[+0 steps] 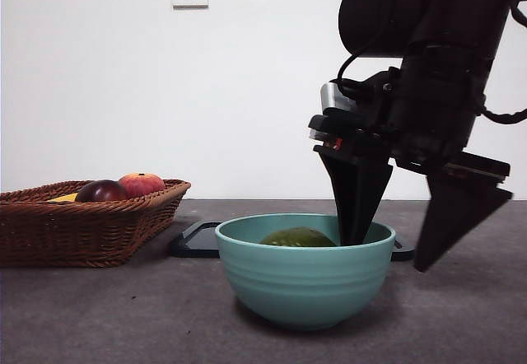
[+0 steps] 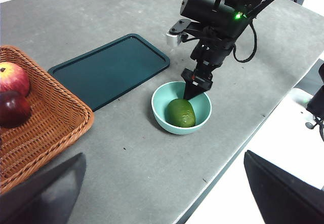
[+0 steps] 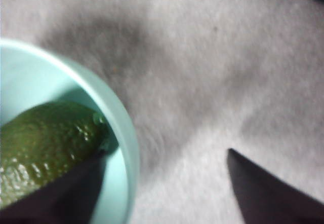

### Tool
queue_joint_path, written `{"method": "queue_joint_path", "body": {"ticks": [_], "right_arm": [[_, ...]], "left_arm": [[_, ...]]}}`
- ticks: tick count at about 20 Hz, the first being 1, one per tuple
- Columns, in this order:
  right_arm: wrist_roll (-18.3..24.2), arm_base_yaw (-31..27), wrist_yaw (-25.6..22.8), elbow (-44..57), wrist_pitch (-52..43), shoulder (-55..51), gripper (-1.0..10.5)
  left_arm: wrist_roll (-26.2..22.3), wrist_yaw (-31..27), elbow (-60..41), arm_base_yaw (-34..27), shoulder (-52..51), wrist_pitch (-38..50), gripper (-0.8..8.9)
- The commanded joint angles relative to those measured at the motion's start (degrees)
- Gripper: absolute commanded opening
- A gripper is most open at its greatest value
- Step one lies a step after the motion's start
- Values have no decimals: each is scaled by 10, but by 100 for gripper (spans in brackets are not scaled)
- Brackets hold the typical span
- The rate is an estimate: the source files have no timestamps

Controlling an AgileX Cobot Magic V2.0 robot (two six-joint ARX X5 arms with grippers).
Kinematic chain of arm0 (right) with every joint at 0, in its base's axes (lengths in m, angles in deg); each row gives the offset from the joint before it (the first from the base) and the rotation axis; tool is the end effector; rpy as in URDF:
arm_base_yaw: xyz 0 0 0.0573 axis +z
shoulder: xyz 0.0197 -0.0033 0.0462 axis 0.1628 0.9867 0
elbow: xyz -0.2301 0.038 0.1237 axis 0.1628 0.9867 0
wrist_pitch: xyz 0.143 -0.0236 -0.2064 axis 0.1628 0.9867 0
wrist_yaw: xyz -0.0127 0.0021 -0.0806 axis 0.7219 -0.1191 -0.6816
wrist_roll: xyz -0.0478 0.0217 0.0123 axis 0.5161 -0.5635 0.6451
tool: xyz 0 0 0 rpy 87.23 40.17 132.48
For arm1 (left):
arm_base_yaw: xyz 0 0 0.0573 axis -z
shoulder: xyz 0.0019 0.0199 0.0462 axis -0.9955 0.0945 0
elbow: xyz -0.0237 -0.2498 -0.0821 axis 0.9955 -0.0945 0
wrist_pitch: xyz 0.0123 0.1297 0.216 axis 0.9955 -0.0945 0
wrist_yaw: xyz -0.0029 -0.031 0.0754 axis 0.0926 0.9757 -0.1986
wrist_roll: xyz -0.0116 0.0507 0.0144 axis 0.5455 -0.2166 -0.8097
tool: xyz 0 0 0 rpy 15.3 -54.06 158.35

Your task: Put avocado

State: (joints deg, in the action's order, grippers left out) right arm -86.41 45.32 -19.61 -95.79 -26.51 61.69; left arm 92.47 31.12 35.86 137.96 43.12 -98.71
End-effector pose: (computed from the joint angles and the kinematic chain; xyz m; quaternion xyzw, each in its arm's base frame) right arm 0.2268 0.1697 0.1860 -0.0045 0.6188 0.1987 0.7600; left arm 0.0150 -0.0175 0.3683 0.0589 0.2334 -0.3987 0.8849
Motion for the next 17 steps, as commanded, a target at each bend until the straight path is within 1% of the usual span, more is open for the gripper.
{"method": "queue_joint_path", "body": {"ticks": [1,2,3,7,9,13,15,17], "right_arm": [[-8,4,7,-9,-17,6,119],[-8,4,6,-9,-18,6,46],[-8,4,6,-9,-18,6,8],[-16,5,15,-15,-23,6,8],[-16,4,15,-38,-17,6,8],[-13,-25,19,-134,36,24,8],[5,-49,19,-203,74,59,8],[18,-71,19,-278,98,110,8]], "left_arm": [[-4,-6,4,6,2,6,499],[-4,-13,4,6,2,6,499],[-5,-16,4,6,2,6,499],[-5,-18,4,6,2,8,499],[-7,-18,4,6,2,16,499],[-16,-36,4,6,2,43,499],[-21,-51,4,6,2,51,499],[-23,-54,4,6,2,57,499]]}}
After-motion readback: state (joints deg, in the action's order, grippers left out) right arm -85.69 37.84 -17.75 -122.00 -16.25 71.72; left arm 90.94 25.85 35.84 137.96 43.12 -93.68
